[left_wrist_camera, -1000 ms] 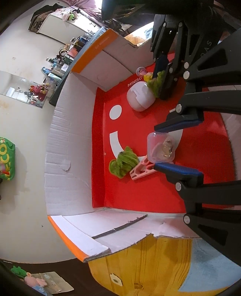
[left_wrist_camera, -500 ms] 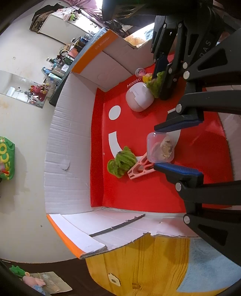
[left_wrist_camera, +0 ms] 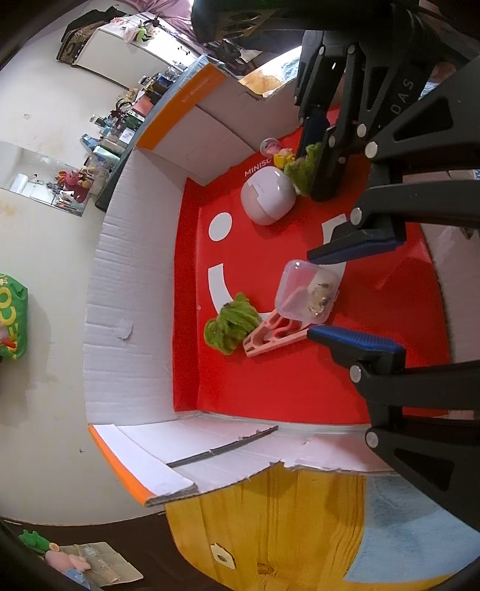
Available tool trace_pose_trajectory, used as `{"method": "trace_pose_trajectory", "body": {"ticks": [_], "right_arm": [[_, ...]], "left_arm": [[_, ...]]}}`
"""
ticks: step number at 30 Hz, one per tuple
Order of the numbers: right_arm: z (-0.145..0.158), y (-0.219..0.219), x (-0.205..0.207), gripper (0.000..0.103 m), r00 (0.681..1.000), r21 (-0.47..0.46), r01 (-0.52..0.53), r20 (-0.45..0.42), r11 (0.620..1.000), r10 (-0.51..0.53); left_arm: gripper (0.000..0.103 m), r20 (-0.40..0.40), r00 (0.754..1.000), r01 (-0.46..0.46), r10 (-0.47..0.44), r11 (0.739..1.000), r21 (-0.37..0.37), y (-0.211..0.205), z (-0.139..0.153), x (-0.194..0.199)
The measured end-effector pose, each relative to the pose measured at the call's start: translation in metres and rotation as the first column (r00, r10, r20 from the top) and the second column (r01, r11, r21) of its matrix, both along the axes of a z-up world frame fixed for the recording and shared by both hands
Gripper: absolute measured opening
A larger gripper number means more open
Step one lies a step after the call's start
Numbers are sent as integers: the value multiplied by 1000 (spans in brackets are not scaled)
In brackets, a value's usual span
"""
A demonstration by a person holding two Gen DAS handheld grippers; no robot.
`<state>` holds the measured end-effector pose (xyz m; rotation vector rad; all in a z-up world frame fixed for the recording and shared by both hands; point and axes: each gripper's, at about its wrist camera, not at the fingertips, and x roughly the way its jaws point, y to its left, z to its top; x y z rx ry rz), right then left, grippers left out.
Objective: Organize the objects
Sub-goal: 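Lower and release the container and green ball onto the red floor, then withdraw both grippers from the box back over the towel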
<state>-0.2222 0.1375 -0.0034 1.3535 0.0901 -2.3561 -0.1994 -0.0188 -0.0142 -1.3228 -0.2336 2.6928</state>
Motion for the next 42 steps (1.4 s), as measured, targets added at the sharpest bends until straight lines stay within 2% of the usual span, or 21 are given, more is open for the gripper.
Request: {"method": "trace_pose_trajectory", "body": {"ticks": [4, 6, 7, 8, 9, 20, 23, 27, 30, 34, 37, 39, 42], "right_arm": [[0, 0, 0, 27, 1000, -2, -1, 0, 1000, 1], [1, 1, 2, 33, 1000, -4, -1, -1, 1000, 1], [1, 0, 3, 38, 1000, -4, -1, -2, 1000, 1], [2, 0, 4, 54, 1000, -4, -1, -8, 1000, 1], [3, 0, 6, 64, 1000, 0, 1, -17, 1000, -1], [6, 4, 17, 64, 1000, -3, 6, -26, 1000, -6], [7, 5, 19, 64, 1000, -4, 6, -30, 1000, -6], [11, 5, 23, 64, 999, -5, 6, -37, 1000, -6], [13, 6, 26, 69, 999, -6, 6, -42, 1000, -6], [16, 7, 30, 70, 999, -8, 6, -50, 1000, -7], [18, 7, 33, 70, 998, -7, 6, -57, 1000, -6], [20, 8, 36, 75, 998, -9, 6, -61, 1000, -6], [23, 8, 40, 76, 997, -7, 7, -72, 1000, -8]], "left_arm": [[36, 1, 1000, -2, 2, 1000, 2, -1, 0, 3], [36, 0, 1000, -2, 2, 1000, 4, -1, 1, 5], [38, 0, 1000, -3, 3, 1000, 3, -1, 1, 5], [40, -2, 1000, -4, 4, 1000, 4, -1, 1, 6], [41, -4, 1000, -7, 7, 1000, 1, -2, 1, 7], [41, -13, 1000, -6, 6, 1000, 2, 1, 7, 17], [50, -17, 1000, -11, 11, 1000, -2, 1, 8, 20], [51, -28, 1000, -13, 13, 1000, -1, 0, 12, 26], [51, -32, 999, -14, 13, 1000, -4, 0, 15, 31], [58, -38, 999, -18, 18, 1000, -1, -1, 17, 36], [58, -43, 999, -20, 20, 1000, 2, -3, 19, 41], [58, -47, 999, -21, 21, 1000, 1, -3, 21, 44], [58, -53, 998, -24, 24, 1000, 2, -4, 23, 49]]}}
